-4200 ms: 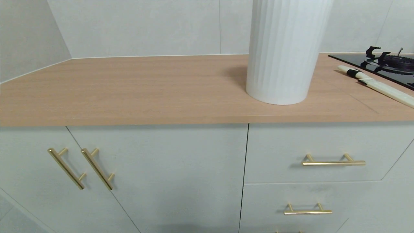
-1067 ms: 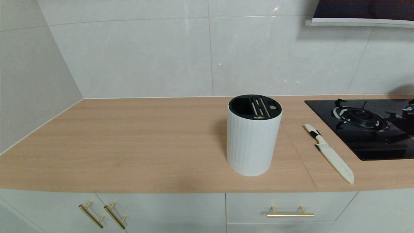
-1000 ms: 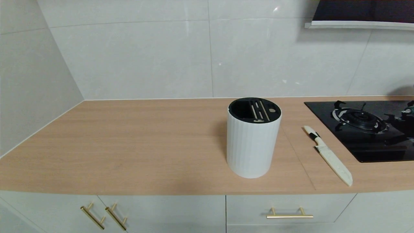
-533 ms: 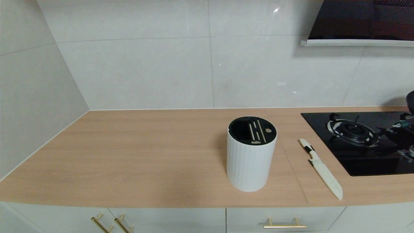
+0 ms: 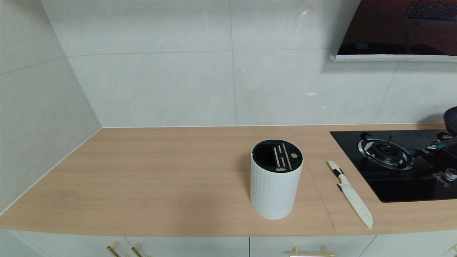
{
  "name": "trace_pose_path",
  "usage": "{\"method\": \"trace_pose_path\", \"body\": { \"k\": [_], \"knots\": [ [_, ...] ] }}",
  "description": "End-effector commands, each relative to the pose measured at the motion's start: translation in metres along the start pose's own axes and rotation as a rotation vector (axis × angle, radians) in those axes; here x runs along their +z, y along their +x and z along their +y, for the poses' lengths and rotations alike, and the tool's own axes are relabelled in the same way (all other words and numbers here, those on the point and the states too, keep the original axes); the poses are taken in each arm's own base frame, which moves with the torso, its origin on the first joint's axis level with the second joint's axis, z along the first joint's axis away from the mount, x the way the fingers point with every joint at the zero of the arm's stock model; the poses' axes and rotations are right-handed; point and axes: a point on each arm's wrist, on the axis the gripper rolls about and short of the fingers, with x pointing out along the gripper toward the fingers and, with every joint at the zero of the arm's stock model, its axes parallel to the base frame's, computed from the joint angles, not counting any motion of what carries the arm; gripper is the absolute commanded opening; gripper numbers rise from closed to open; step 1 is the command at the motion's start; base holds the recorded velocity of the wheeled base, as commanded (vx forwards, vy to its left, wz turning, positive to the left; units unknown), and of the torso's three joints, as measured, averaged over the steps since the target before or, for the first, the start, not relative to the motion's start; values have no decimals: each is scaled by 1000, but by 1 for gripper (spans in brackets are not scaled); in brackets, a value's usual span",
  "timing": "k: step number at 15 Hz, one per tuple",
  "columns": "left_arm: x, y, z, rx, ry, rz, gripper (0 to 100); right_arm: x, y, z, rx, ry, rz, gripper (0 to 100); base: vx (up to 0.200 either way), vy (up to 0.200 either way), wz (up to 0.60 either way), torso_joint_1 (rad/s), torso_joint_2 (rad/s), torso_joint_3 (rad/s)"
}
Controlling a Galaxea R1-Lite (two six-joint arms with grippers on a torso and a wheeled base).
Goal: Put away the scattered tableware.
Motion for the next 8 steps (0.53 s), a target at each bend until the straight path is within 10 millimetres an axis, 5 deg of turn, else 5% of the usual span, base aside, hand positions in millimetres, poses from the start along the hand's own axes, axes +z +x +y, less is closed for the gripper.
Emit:
{"method": "trace_pose_path", "body": {
  "k": [1, 8],
  "knots": [
    [0, 0, 0, 1, 0, 0, 100, 0, 0, 0, 1, 1, 0, 100, 0, 0, 0, 0, 0, 0],
    [0, 0, 0, 1, -2, 0, 100, 0, 0, 0, 2, -1, 2, 100, 0, 0, 0, 0, 0, 0]
  ]
}}
